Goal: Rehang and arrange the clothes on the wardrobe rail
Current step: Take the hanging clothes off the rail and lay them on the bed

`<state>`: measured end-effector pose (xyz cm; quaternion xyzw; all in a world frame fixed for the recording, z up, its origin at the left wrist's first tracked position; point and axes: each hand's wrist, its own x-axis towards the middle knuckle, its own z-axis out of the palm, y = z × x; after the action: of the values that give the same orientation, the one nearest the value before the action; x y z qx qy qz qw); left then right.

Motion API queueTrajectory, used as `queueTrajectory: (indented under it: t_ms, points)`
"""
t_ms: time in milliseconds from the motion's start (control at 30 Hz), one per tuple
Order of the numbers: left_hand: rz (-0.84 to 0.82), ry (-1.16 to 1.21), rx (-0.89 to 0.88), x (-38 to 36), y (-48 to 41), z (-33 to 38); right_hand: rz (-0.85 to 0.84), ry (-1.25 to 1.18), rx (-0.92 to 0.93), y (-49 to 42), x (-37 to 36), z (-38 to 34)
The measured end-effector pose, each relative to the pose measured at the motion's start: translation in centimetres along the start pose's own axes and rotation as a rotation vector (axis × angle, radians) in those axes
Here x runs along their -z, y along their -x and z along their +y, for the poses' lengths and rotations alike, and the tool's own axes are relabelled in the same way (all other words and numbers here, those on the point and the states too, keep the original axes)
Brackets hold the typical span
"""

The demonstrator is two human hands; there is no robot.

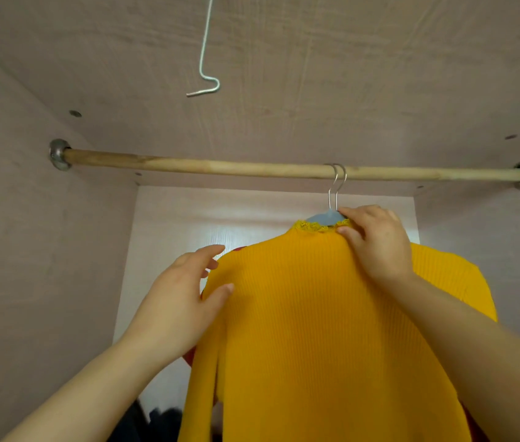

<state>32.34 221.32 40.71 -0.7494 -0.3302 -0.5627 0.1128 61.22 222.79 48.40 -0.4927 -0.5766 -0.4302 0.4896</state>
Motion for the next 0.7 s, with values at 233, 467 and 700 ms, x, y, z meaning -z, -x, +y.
queueTrajectory:
  t_ms: [233,467,700]
  points:
    - [0.056,-0.073,-0.004,0.4,-2.2,1.4,0.057,-0.042,0.092,-1.3,0.5,-0.3]
    - [0.24,-0.248,0.016,2.3,-1.7,1.5,0.18,-0.231,0.219,-1.7,1.3,-6.4]
    - [0.243,-0.399,0.127,4.5,8.0,-0.4,0.117,-0.506,0.255,7.4,-1.2,-12.8]
